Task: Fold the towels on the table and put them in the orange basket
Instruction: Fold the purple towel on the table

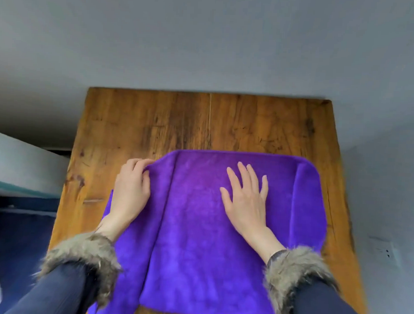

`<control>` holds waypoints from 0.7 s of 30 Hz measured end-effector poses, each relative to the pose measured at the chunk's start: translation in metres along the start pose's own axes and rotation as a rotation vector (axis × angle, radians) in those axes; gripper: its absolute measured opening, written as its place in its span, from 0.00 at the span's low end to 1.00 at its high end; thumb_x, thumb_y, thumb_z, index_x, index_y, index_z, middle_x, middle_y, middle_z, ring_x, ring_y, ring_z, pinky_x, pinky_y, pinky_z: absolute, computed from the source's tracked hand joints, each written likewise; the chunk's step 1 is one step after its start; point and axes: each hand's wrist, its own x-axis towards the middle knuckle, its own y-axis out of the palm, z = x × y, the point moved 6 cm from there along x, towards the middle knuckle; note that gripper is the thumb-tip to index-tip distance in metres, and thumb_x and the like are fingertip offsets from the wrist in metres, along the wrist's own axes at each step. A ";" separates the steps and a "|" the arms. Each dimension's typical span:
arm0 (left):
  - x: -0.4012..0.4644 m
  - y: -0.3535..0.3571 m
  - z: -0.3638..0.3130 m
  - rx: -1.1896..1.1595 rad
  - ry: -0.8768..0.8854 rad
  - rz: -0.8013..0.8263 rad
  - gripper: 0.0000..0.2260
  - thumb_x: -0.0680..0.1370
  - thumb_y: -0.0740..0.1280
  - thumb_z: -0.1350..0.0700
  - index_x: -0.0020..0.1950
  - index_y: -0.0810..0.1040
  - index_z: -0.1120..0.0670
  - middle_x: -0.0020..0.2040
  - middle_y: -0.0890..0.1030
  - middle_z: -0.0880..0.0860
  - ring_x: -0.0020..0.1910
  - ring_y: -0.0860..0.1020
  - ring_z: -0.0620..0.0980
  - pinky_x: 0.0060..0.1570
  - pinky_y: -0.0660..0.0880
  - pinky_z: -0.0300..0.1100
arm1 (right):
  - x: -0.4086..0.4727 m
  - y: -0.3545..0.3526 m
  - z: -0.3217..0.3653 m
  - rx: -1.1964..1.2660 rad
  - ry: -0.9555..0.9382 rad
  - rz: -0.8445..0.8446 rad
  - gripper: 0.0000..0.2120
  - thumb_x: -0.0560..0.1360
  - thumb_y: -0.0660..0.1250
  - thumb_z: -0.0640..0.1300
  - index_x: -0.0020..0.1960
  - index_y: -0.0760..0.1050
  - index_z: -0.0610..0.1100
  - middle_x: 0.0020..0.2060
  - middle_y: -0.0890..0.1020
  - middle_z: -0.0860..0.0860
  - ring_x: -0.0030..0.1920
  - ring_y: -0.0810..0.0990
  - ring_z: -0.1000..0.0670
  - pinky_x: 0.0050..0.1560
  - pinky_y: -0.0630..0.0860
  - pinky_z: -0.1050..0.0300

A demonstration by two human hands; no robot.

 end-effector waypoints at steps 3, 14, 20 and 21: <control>-0.031 -0.015 0.034 0.083 -0.080 -0.046 0.13 0.75 0.66 0.65 0.59 0.76 0.59 0.53 0.76 0.60 0.51 0.74 0.62 0.50 0.71 0.55 | -0.018 0.024 0.041 0.008 -0.053 0.045 0.27 0.71 0.69 0.52 0.68 0.70 0.45 0.69 0.69 0.43 0.70 0.66 0.40 0.66 0.58 0.30; -0.037 -0.018 0.091 -0.023 -0.174 0.092 0.06 0.75 0.67 0.60 0.52 0.78 0.57 0.47 0.72 0.54 0.50 0.69 0.54 0.53 0.63 0.40 | -0.029 0.061 0.068 -0.146 -0.048 0.080 0.27 0.76 0.50 0.57 0.73 0.62 0.49 0.73 0.63 0.46 0.74 0.59 0.42 0.70 0.53 0.33; -0.024 -0.032 0.105 0.079 -0.143 0.065 0.05 0.76 0.66 0.59 0.47 0.78 0.60 0.46 0.74 0.59 0.49 0.71 0.58 0.50 0.68 0.50 | -0.030 0.062 0.068 -0.170 -0.034 0.067 0.28 0.76 0.50 0.57 0.73 0.61 0.49 0.74 0.61 0.46 0.74 0.57 0.43 0.71 0.51 0.34; -0.015 -0.041 0.110 0.097 -0.162 0.020 0.05 0.76 0.66 0.59 0.47 0.78 0.60 0.46 0.75 0.60 0.49 0.72 0.60 0.50 0.68 0.51 | -0.030 0.062 0.068 -0.174 -0.032 0.065 0.28 0.76 0.50 0.57 0.73 0.61 0.49 0.74 0.61 0.46 0.74 0.57 0.43 0.71 0.51 0.34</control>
